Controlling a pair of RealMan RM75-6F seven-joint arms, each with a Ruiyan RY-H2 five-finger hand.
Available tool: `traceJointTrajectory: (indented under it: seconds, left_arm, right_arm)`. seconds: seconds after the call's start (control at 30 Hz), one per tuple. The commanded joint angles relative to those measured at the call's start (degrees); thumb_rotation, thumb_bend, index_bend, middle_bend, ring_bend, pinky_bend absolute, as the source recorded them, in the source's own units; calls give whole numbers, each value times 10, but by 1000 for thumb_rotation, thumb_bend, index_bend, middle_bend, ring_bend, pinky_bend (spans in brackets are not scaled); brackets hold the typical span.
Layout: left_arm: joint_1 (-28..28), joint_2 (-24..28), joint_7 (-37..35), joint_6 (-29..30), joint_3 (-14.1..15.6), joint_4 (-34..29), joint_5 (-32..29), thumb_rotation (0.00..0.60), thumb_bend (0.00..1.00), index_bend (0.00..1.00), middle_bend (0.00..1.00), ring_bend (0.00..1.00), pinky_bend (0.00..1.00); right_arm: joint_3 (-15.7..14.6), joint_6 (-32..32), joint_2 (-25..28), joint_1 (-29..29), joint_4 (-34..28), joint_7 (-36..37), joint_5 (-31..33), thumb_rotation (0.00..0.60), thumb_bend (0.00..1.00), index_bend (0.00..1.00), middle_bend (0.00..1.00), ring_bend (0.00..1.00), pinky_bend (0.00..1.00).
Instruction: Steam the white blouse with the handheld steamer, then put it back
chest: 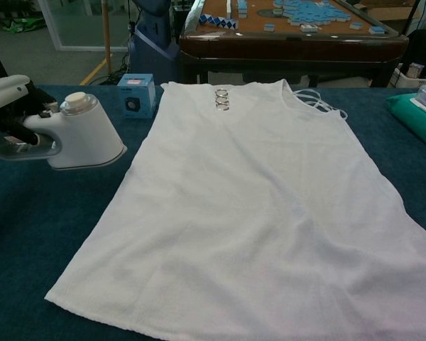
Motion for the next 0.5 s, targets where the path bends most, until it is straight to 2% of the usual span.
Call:
traceJointTrajectory:
  seconds: [0.03, 0.13, 0.2, 0.4, 0.5]
  left_arm:
    - [-5, 12, 29, 5, -4, -37, 0, 600, 295, 774, 806, 695, 764]
    - [-13, 13, 44, 7, -9, -56, 2, 600, 295, 774, 806, 695, 764]
    - [-21, 10, 56, 6, -12, -65, 3, 600, 295, 774, 806, 695, 764]
    - [-43, -3, 77, -9, -19, -71, -4, 600, 295, 774, 806, 695, 764]
    - [-52, -11, 85, -14, -20, -70, -5, 600, 295, 774, 806, 695, 764]
  right_arm:
    - [-23, -61, -6, 45, -11, 28, -45, 600, 733, 11, 156, 101, 180]
    - [-35, -99, -16, 71, -11, 41, -69, 600, 857, 0, 103, 42, 122]
    - [-46, -129, -30, 92, -7, 48, -87, 600, 885, 0, 83, 13, 87]
    - [-69, -173, -79, 123, 23, 49, -112, 600, 884, 0, 80, 1, 58]
    - [-73, -178, -103, 128, 40, 47, -112, 600, 786, 0, 80, 1, 50]
